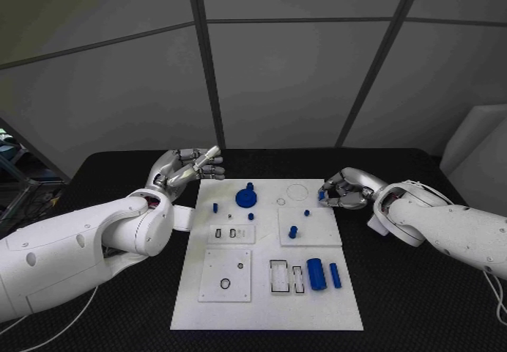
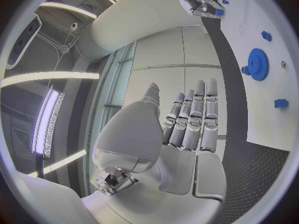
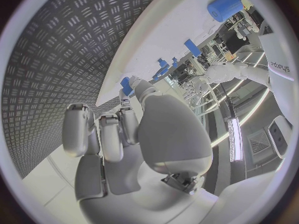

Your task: Assemble the parts on the task board

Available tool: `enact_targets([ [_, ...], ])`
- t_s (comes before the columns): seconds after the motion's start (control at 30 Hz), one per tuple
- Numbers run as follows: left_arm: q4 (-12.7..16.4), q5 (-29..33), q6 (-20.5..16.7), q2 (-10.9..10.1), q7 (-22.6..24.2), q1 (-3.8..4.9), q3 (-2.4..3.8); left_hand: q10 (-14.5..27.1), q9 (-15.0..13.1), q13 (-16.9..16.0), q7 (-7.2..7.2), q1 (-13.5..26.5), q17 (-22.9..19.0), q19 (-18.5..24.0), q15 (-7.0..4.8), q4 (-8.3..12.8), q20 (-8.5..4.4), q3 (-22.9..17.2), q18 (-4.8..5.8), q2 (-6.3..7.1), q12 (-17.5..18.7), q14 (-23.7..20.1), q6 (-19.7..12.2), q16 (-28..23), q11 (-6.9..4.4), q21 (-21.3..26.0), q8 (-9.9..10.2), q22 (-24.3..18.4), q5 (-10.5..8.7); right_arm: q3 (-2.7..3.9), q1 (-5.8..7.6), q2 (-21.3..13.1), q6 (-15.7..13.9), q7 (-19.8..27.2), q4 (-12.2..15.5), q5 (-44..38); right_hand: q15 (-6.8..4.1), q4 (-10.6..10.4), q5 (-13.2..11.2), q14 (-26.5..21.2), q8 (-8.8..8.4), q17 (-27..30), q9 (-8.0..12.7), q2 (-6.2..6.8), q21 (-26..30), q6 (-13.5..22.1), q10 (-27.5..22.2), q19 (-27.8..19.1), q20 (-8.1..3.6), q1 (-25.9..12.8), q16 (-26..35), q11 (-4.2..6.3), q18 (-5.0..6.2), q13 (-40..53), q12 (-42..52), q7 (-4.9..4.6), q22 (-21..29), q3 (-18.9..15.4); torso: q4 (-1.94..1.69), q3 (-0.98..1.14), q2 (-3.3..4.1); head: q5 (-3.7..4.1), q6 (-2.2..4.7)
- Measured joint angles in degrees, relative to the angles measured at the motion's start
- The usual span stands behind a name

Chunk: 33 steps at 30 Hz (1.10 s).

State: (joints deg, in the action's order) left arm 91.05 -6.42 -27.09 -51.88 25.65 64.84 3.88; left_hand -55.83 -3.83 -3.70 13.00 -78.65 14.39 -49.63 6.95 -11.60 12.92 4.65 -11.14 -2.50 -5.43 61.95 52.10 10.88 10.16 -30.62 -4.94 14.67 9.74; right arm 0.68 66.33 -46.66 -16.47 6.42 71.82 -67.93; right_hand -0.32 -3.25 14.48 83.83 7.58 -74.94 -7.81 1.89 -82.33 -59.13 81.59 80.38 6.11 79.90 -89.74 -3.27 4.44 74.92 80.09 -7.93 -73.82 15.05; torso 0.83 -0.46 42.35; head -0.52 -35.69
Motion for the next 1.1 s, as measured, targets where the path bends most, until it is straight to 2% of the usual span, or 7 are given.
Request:
enact_targets([
  [0.13,-0.06,0.0,0.0,-0.07,-0.01,0.0,0.0,0.0,0.0,0.0,0.0,0.0,0.0,0.0,0.0,0.0,0.0,0.0,0.0,0.0,0.0,0.0,0.0,0.0,0.0,0.03,0.0,0.0,0.0,0.01,-0.01,-0.74,-1.62,-0.16,1.99,0.0,-0.2,0.0,-0.02,0.2,0.06,0.0,0.0,-0.44,0.0,0.03,0.0,0.0,0.0,0.02,0.0,0.0,0.0,0.0,0.0,0.04,-0.02,0.0,0.02,0.01,-0.03,-0.14,-0.05],
  [0.4,-0.53,0.0,0.01,-0.18,-0.02,0.0,0.0,0.0,0.0,0.0,0.0,0.0,-0.01,0.0,0.0,0.0,0.0,0.0,-0.01,0.0,0.0,0.0,0.0,0.0,0.0,0.03,0.0,-0.01,0.0,0.08,0.02,-2.04,-4.41,-1.15,8.57,0.11,-0.2,0.02,-0.21,0.2,0.04,0.01,0.0,-0.73,0.0,-0.1,0.0,0.0,0.0,0.01,0.0,0.0,0.0,0.0,0.0,-0.09,-0.08,0.34,0.04,-0.06,-0.21,-0.38,-0.01],
  [0.6,-1.08,0.0,0.01,-0.24,-0.03,-0.01,0.0,0.0,0.0,0.0,0.0,0.0,0.05,0.0,0.0,0.0,0.0,0.0,0.0,0.0,0.0,0.0,0.0,0.0,0.0,-0.25,0.0,-0.01,0.0,0.13,0.07,-0.53,-5.72,-2.46,13.28,0.06,-0.2,0.02,-0.22,0.2,-0.12,0.01,0.0,-0.81,0.0,-0.1,0.0,-0.21,-0.21,-0.08,0.0,0.0,0.0,0.0,0.0,-0.09,-0.08,0.34,-0.02,-0.09,-0.49,-0.81,-0.59],
  [0.87,-2.18,0.0,0.01,0.31,-0.06,0.04,0.0,0.0,0.0,0.0,0.0,0.0,0.05,0.21,0.0,0.0,0.21,0.0,0.0,0.0,0.0,0.0,0.0,0.0,0.0,-0.25,0.01,-0.02,0.0,0.13,0.08,5.66,-6.63,-4.22,14.72,-0.95,-0.2,-0.02,-0.55,0.2,-0.3,0.02,0.0,-0.87,0.01,-0.1,-0.01,-0.21,-0.21,-0.14,0.0,0.0,0.0,0.0,0.0,-0.09,-0.15,0.38,-0.22,-0.16,-0.86,-1.8,-1.74],
  [1.1,-3.46,0.0,0.04,1.63,-0.2,0.05,0.01,0.0,0.0,0.0,0.0,0.0,0.09,0.2,0.0,0.0,0.2,0.0,0.0,0.0,0.0,0.0,0.0,0.0,0.0,-0.25,0.2,0.03,0.0,0.02,-0.48,10.45,-6.57,-6.03,14.13,-3.42,-0.2,0.24,-0.66,0.2,-0.15,0.02,0.0,-0.87,0.01,-0.08,-0.01,-0.21,-0.2,-0.13,0.0,0.0,0.0,0.0,0.0,-0.08,-0.04,0.9,-0.41,-0.19,-0.95,-2.55,-2.14],
])
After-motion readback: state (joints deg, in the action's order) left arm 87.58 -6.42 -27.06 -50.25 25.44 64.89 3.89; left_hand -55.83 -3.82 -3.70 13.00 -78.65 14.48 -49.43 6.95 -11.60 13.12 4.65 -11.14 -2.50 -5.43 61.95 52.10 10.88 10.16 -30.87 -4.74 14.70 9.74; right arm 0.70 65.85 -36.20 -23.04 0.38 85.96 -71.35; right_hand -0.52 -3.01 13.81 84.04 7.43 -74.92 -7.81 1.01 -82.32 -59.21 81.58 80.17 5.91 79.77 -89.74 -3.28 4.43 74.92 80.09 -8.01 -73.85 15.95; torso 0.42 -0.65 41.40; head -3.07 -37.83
